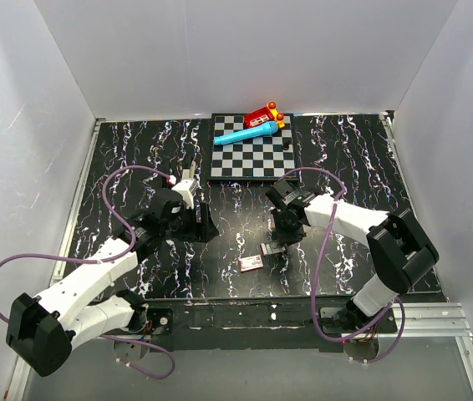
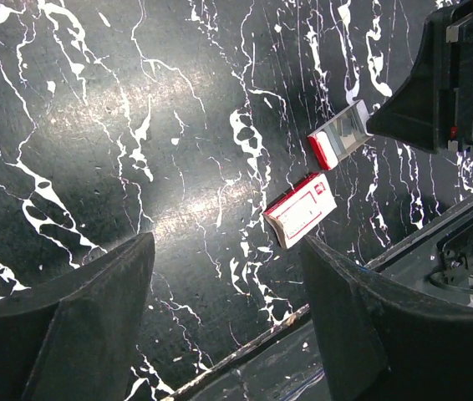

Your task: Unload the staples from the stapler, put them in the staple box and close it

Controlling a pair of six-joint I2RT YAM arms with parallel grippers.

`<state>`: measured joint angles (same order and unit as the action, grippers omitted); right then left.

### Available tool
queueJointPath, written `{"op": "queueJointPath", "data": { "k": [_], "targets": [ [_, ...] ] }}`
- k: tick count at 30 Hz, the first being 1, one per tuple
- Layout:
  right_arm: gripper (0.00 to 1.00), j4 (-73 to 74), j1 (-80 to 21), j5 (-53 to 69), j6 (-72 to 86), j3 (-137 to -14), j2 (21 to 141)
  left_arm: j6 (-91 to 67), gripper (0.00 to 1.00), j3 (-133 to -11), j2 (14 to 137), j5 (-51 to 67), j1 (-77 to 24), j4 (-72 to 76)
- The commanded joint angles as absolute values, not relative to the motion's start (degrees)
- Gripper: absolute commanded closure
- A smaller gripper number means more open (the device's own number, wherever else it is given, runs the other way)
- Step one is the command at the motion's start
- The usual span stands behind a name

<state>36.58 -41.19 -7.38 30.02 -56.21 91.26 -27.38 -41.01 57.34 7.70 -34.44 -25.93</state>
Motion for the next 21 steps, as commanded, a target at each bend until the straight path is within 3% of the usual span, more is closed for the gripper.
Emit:
{"op": "queueJointPath", "data": {
  "k": [1,11,21],
  "targets": [
    [0.69,35.6,-40.8,-8.3,29.4,-58.7,91.9,-29.0,0.31,-39.9,56.4,5.9,-35.2,-24.3],
    [0.71,35.4,-40.6,-8.3,29.2,-59.0,94.1,-29.5,0.32,-39.3,58.3,5.7,-36.2,-22.7],
    [0.82,34.9,-40.5,-7.7,29.2,-59.0,94.7,-30.8,0.32,-38.1,60.7,5.1,-38.1,-21.5]
  ]
}}
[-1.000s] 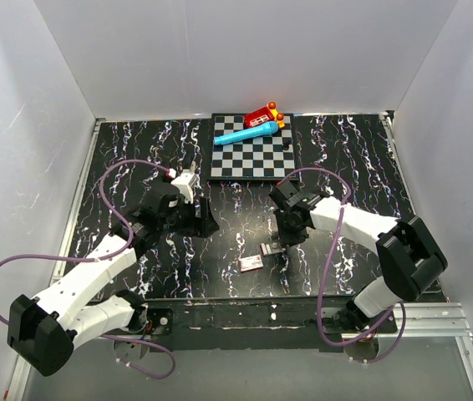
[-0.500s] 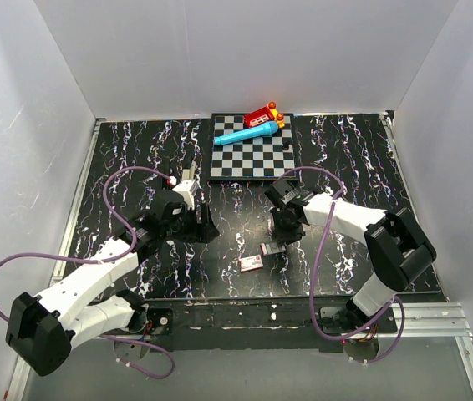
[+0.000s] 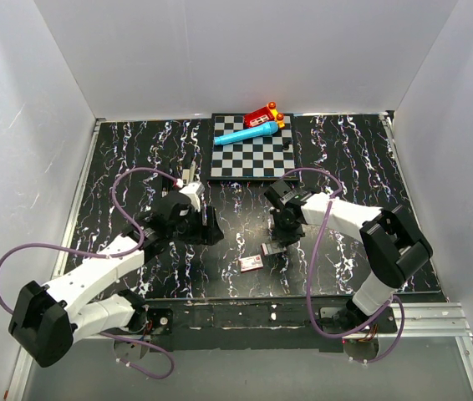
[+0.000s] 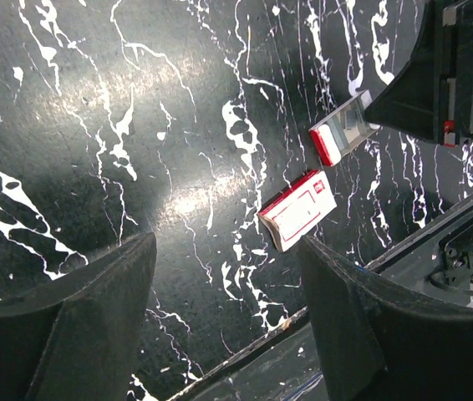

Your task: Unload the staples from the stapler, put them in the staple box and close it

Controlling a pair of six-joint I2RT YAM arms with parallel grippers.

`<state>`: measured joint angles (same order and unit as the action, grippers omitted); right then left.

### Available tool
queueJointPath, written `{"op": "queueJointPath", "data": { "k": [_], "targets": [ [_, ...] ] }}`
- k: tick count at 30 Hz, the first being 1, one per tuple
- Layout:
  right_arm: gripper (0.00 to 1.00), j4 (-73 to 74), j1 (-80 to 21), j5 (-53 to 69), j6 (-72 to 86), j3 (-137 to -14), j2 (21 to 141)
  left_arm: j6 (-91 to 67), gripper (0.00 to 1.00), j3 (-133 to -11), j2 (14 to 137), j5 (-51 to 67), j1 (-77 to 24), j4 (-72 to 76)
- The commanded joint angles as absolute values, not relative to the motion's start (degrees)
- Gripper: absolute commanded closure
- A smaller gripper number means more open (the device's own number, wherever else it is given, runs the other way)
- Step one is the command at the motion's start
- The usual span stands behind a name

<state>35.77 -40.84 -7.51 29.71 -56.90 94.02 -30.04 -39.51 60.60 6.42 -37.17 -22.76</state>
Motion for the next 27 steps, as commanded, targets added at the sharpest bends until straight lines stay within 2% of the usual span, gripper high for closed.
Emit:
{"op": "queueJointPath", "data": {
  "k": [1,12,21,27],
  "targets": [
    [0.82,34.8,-40.5,-7.7,29.2,-58.9,94.7,-31.1,0.33,-37.8,60.7,5.0,-38.1,-21.5],
    [0.99,34.1,-40.5,-6.0,29.4,-57.8,93.9,-33.8,0.34,-35.0,62.4,4.3,-41.0,-20.7],
    [0.99,34.5,-40.5,-6.2,29.7,-55.3,91.3,-35.5,0.38,-34.3,66.6,3.1,-44.5,-20.0],
    [0.99,35.0,-40.6,-6.3,30.3,-52.8,88.9,-36.7,0.49,-33.5,68.8,2.5,-46.6,-18.7]
  ]
}}
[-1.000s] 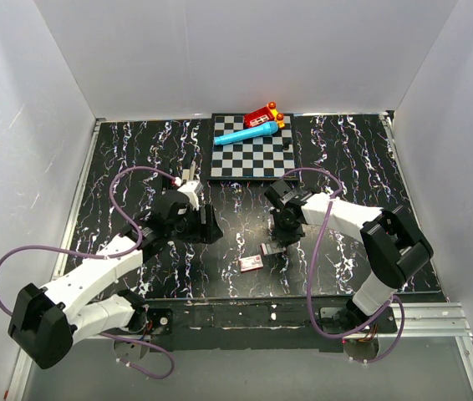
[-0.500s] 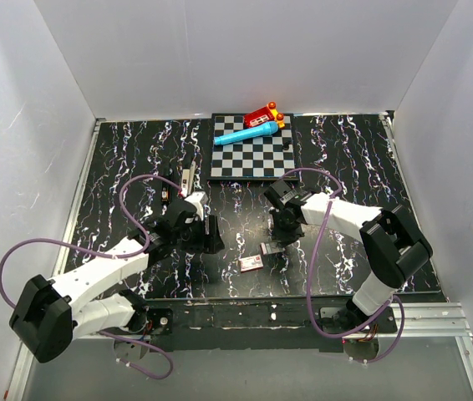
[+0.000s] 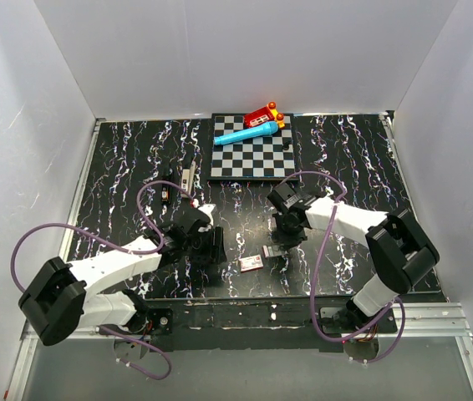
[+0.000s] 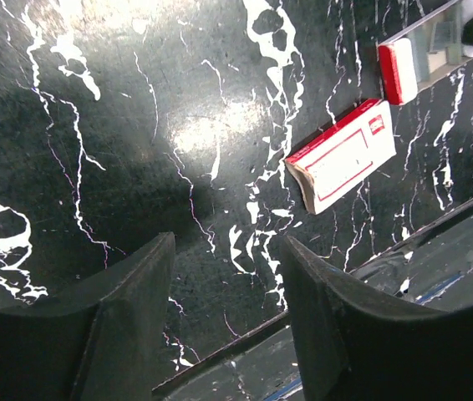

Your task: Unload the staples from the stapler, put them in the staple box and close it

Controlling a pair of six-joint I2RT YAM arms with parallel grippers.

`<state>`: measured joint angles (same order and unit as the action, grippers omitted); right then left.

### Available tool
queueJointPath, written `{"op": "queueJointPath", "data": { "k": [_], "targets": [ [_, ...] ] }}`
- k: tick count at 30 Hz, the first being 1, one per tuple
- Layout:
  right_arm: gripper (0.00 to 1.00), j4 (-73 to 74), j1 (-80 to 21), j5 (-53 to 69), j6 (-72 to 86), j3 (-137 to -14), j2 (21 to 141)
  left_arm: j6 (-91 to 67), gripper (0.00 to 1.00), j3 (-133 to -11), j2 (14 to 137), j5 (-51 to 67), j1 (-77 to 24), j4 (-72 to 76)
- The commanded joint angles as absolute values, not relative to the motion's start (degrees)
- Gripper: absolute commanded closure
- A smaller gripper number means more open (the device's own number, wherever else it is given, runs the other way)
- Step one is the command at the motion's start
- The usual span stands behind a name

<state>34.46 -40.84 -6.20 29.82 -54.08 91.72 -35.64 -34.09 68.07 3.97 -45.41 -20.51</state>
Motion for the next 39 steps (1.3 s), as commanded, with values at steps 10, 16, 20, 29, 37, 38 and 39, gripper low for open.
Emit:
{"op": "queueJointPath", "data": {
  "k": [10,16,20,29,37,38,39],
  "targets": [
    [0.99,34.6,-40.7,-4.7,31.1,-49.6,86.0,-37.7,0.76,-34.1,73.2,3.1,-49.4,-17.0],
    [0.99,33.4,-40.8,-3.3,31.5,-47.9,85.2,-38.1,1.00,-34.6,76.1,4.2,-50.4,-15.6],
    [0.99,33.1,-41.0,-2.6,31.6,-47.7,85.1,-38.3,1.00,-34.8,78.1,4.7,-51.0,-14.5],
    [0.99,32.8,-41.4,-1.8,31.5,-48.2,85.6,-38.5,1.00,-36.3,82.2,5.0,-52.3,-13.4],
    [0.99,32.4,-42.0,-1.0,31.4,-48.8,86.3,-38.3,1.00,-37.3,83.9,5.1,-52.7,-13.2],
    [0.99,32.2,-42.0,-0.8,31.4,-48.8,86.4,-38.3,1.00,-37.2,84.1,5.1,-52.7,-13.1],
    [0.99,32.1,-42.1,-0.6,31.4,-48.9,86.6,-38.4,1.00,-37.3,84.4,5.1,-52.7,-13.0]
  ]
}}
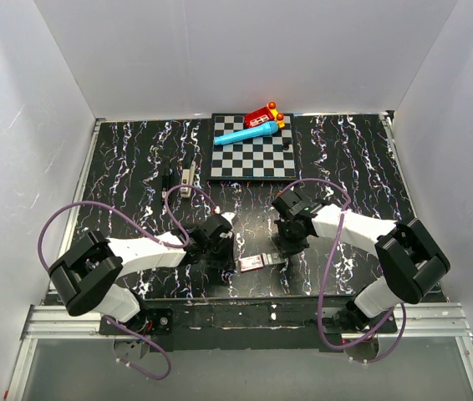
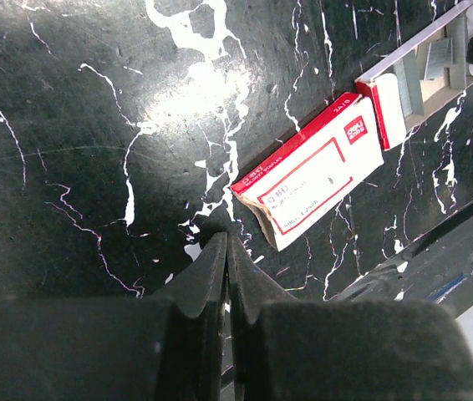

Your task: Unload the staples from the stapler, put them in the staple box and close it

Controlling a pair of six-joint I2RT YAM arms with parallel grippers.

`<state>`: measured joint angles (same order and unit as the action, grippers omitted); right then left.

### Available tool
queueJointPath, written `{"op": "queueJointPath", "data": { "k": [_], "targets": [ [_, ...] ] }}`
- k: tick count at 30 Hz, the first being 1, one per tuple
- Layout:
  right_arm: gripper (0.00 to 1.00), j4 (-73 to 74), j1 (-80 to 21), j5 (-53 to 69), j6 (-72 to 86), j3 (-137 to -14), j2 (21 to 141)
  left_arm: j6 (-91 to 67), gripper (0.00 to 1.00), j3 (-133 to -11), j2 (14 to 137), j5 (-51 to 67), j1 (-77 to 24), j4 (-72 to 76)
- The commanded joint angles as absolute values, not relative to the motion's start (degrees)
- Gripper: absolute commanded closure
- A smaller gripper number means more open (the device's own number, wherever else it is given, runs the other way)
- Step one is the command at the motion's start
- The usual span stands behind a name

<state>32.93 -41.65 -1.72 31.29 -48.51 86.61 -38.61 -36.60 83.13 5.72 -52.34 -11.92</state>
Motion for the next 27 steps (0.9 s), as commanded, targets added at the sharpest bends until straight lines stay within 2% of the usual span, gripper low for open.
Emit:
{"op": "queueJointPath", "data": {
  "k": [1,27],
  "targets": [
    [0.99,32.1,-42.1,-0.5,31.4,-49.0,86.6,-38.4,1.00,-37.2,84.6,5.2,-52.7,-13.0],
    [0.99,29.2,-43.8,3.3,30.9,-49.3,88.2,-38.0,1.00,-38.2,88.5,6.1,-53.0,-11.8]
  ]
}}
